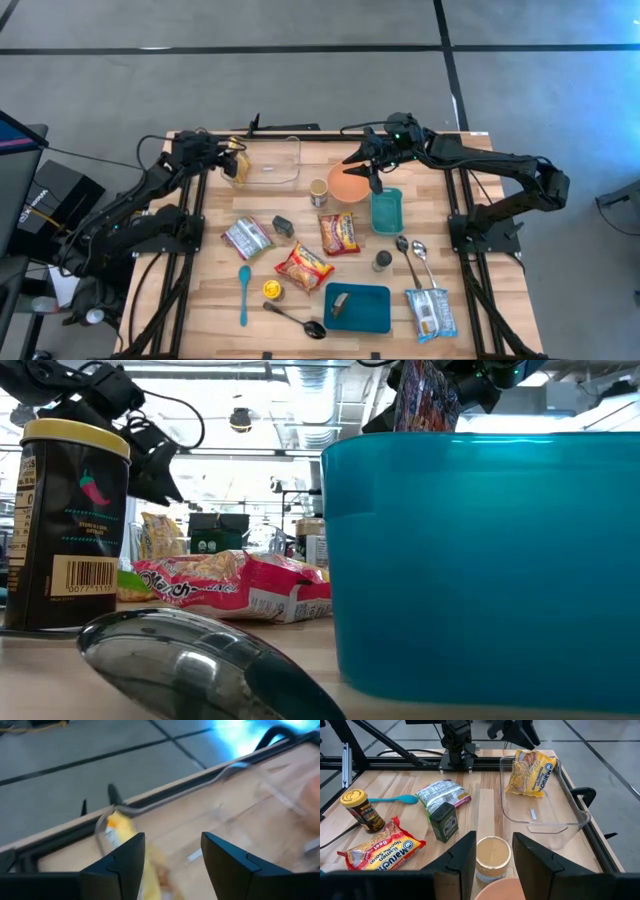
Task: Pick & Place Food Item
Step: Put the yellow noodle pack into the transparent bin, then put the black seasoning bottle into the blue bin
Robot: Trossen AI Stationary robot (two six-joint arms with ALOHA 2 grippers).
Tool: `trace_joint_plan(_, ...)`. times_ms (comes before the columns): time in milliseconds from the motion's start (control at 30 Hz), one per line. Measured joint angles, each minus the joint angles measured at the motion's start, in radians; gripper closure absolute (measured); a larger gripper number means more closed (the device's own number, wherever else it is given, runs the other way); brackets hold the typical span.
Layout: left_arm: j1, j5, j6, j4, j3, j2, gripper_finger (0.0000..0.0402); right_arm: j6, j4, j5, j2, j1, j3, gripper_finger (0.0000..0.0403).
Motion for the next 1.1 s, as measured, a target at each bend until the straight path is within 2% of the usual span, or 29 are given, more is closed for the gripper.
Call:
trace_joint_plan(400, -0.003, 0.148, -0.062, 0.131, 0.0, -0.109, 0.0219, 0.0, 0.0, 0.0, 0.0, 0.0, 0.0, 0.0281)
trace_joint_plan(633, -0.025, 0.337, -0.157, 0.265, 0.0, -0.133, 0.0232, 0.0, 0.0, 0.0, 0.0, 0.0, 0.0, 0.0281)
trace_joint_plan(733, -0.06, 0.388, -0.159, 0.313, 0.0, -0.133, 0.0237, 0.016, -0.002, 0.0, 0.0, 0.0, 0.0, 0.0281)
trace_joint_plan(1100, -0.264, 0.403, -0.159, 0.389, -0.001, -0.133, 0.0253, 0.057, -0.068, 0.0, 0.0, 0.0, 0.0, 0.0281)
